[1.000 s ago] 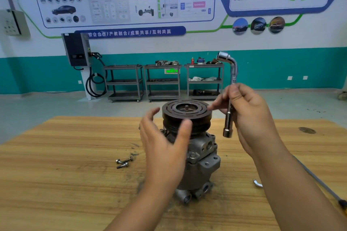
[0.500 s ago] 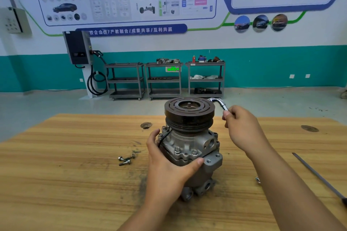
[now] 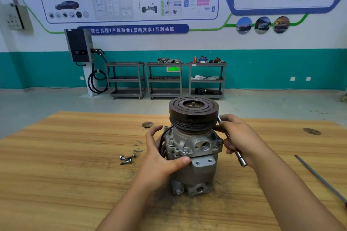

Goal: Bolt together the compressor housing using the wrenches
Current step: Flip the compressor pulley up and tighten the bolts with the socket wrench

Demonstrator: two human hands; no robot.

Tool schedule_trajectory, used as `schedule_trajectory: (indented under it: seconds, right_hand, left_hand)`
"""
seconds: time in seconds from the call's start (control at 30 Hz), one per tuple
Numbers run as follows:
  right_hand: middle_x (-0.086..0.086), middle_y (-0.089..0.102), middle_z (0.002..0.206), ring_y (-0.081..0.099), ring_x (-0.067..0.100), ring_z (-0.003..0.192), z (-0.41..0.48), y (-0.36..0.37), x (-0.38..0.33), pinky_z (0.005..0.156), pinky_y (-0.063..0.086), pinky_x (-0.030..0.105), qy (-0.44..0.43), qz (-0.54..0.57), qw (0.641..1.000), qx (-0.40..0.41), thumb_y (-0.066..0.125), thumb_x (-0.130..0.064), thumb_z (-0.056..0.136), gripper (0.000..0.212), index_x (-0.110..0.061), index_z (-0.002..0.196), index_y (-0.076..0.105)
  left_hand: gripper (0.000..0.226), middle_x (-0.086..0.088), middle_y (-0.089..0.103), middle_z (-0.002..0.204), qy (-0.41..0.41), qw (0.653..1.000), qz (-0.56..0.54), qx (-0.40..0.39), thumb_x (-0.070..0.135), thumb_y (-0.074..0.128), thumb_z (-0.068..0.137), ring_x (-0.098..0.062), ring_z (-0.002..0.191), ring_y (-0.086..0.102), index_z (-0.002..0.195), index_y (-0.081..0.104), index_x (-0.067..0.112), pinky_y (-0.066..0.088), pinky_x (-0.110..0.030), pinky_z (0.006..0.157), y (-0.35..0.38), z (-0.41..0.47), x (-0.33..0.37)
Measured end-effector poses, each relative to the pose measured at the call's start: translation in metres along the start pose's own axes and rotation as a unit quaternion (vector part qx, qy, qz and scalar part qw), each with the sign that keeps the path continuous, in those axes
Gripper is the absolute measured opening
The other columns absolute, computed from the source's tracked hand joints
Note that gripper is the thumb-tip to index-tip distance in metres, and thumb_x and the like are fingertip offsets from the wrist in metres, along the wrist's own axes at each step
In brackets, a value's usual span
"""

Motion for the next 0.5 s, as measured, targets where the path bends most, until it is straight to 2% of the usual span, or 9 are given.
schedule_trajectory:
  seconds: [0.17, 0.33, 0.43, 0.5]
  right_hand:
    - [-0.001, 0.059, 0.12, 0.037, 0.006, 0.032, 0.001, 0.005, 0.003, 0.042, 0.04, 0.027, -0.002, 0.027, 1.0, -0.005, 0.037, -0.019, 0.097, 0.036, -0.021, 0.132, 0.045]
    - [-0.004, 0.059, 0.107, 0.037, 0.006, 0.031, 0.001, 0.002, 0.003, 0.044, 0.042, 0.027, -0.012, -0.007, 1.0, -0.009, 0.038, -0.019, 0.096, 0.028, -0.023, 0.121, 0.05]
    - [-0.002, 0.064, 0.103, 0.035, 0.005, 0.029, 0.003, -0.01, 0.001, 0.043, 0.042, 0.026, -0.013, -0.037, 0.999, 0.004, 0.039, -0.022, 0.097, 0.019, -0.018, 0.11, 0.052]
    - [0.003, 0.067, 0.101, 0.033, 0.005, 0.028, 0.005, -0.015, -0.001, 0.041, 0.041, 0.025, -0.009, -0.048, 0.999, 0.006, 0.041, -0.02, 0.097, 0.017, -0.014, 0.106, 0.054]
  left_hand:
    - [0.093, 0.01, 0.064, 0.12, -0.01, 1.0, -0.017, -0.01, 0.047, 0.086, 0.044, 0.0, 0.105, 0.062, 0.113, 0.026, 0.061, 0.052, -0.017, 0.079, -0.001, 0.004, -0.007]
    - [0.087, 0.005, 0.058, 0.127, -0.015, 0.998, -0.06, 0.016, 0.046, 0.087, 0.05, -0.004, 0.114, 0.057, 0.117, 0.032, 0.052, 0.049, -0.014, 0.082, -0.011, 0.004, -0.013]
    - [0.078, 0.004, 0.055, 0.129, -0.018, 0.994, -0.086, 0.06, 0.043, 0.079, 0.045, -0.011, 0.122, 0.052, 0.114, 0.043, 0.042, 0.044, -0.024, 0.093, -0.019, 0.005, -0.014]
    - [0.065, 0.009, 0.054, 0.129, -0.01, 0.992, -0.08, 0.102, 0.044, 0.075, 0.05, -0.01, 0.122, 0.051, 0.11, 0.051, 0.038, 0.042, -0.027, 0.094, -0.023, 0.002, -0.012]
Point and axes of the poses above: each hand's wrist, its own z-axis towards the middle knuckle, its own y-axis out of the palm, x = y × z, the point moved 6 cm from there along z, towards the middle knuckle
